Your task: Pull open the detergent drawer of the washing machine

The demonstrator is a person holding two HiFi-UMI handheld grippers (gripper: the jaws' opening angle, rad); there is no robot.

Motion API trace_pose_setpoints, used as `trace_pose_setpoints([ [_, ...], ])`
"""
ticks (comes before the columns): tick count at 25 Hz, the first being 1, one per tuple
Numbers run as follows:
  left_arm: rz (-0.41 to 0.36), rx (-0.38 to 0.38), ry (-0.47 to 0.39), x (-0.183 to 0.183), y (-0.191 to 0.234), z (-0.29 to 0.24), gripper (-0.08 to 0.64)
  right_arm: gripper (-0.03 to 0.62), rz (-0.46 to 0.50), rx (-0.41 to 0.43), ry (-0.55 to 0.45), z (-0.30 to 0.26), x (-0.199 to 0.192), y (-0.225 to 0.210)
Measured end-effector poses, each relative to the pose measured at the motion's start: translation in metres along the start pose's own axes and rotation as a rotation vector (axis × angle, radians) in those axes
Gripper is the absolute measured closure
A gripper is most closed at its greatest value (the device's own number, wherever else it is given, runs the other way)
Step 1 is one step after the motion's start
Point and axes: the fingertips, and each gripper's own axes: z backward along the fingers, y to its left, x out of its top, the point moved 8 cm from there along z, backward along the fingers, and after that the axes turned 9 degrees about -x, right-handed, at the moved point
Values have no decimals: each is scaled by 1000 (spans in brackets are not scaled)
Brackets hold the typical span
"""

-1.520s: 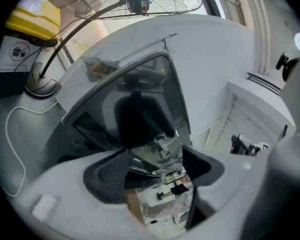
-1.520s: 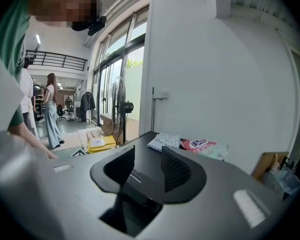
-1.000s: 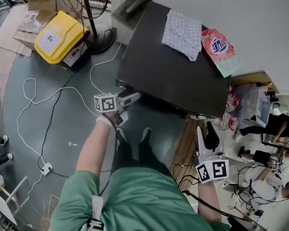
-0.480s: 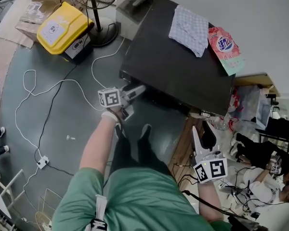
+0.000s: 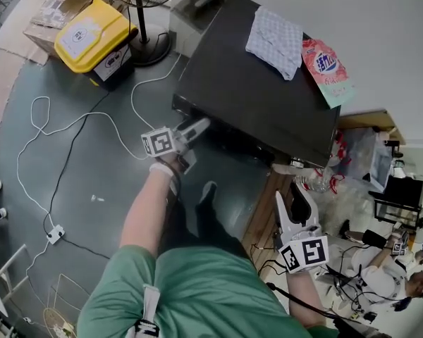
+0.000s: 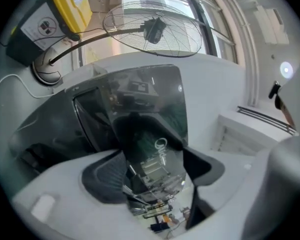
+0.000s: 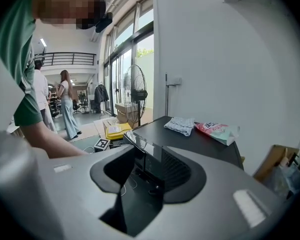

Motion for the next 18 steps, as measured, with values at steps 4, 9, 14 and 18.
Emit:
trace_pose_setpoints([
  [4,22,37,-30,-4,-3,9,202,426,-6,1,-4,3,1,-6],
  [9,46,27,-60,-10,-3,13,223,426,-6,10,-15,1,4,-12],
  [14,-12,40,-29,-18,-11,20,273,426,0,24,0,-3,2,-17],
  [18,-33,44,-19,-16,-12,17,193,426,-1,28,4,-8,1,-15],
])
